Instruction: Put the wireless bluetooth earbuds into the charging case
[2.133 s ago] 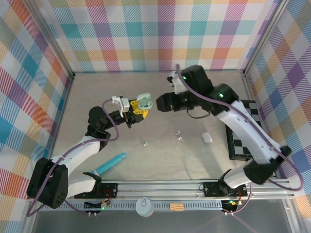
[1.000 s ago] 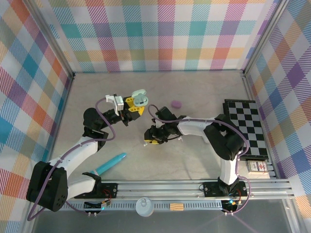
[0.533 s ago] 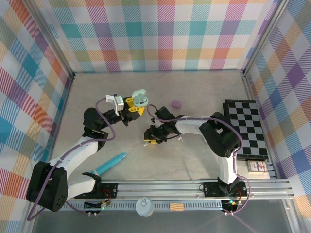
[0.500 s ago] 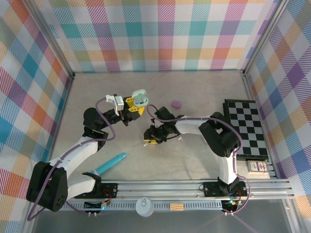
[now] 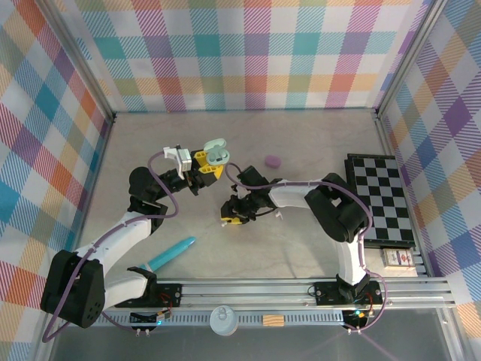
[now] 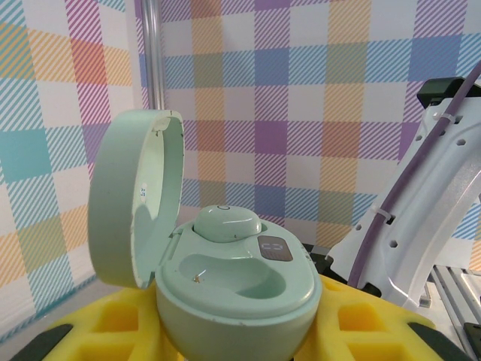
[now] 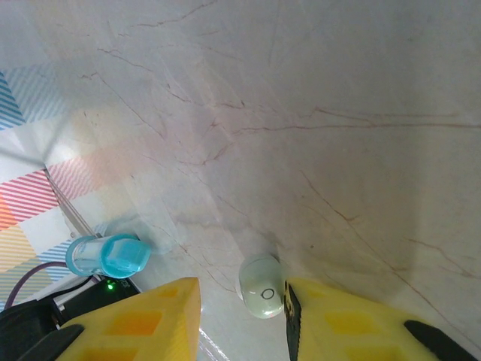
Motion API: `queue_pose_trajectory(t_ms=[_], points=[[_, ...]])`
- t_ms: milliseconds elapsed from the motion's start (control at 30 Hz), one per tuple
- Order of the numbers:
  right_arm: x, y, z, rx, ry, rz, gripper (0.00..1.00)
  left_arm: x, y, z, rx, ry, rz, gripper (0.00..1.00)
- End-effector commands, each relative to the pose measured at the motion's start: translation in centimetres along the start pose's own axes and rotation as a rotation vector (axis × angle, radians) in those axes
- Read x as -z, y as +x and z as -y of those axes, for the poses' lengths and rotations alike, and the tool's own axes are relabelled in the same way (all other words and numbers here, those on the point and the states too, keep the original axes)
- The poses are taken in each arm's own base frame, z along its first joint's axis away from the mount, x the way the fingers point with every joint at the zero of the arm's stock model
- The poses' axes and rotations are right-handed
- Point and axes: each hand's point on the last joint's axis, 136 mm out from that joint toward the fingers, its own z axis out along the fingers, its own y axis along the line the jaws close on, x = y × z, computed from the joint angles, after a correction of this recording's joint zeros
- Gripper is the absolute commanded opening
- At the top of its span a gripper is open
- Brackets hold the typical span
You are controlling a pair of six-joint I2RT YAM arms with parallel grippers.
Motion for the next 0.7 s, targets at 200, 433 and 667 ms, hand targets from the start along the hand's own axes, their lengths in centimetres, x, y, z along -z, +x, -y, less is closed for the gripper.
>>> queue_pose_trajectory(t_ms=[200,433,667], points=[[-0.8,0.0,-0.4,0.025,0.001,-0.030,0.35,0.0,-1.7,0.5,-0.049,0.024,0.034,0.31],[-1.2,0.1,-0.1,0.022,0.017,-0.048,0.34,0.0,-1.8,0.5,-0.054,0.024,0.034,0.31],[-1.5,0.5,-0.7,0.042,0.005,-0.071,0.34,-0.1,-1.8,0.3,-0.057,0.021,0.034,0.31]])
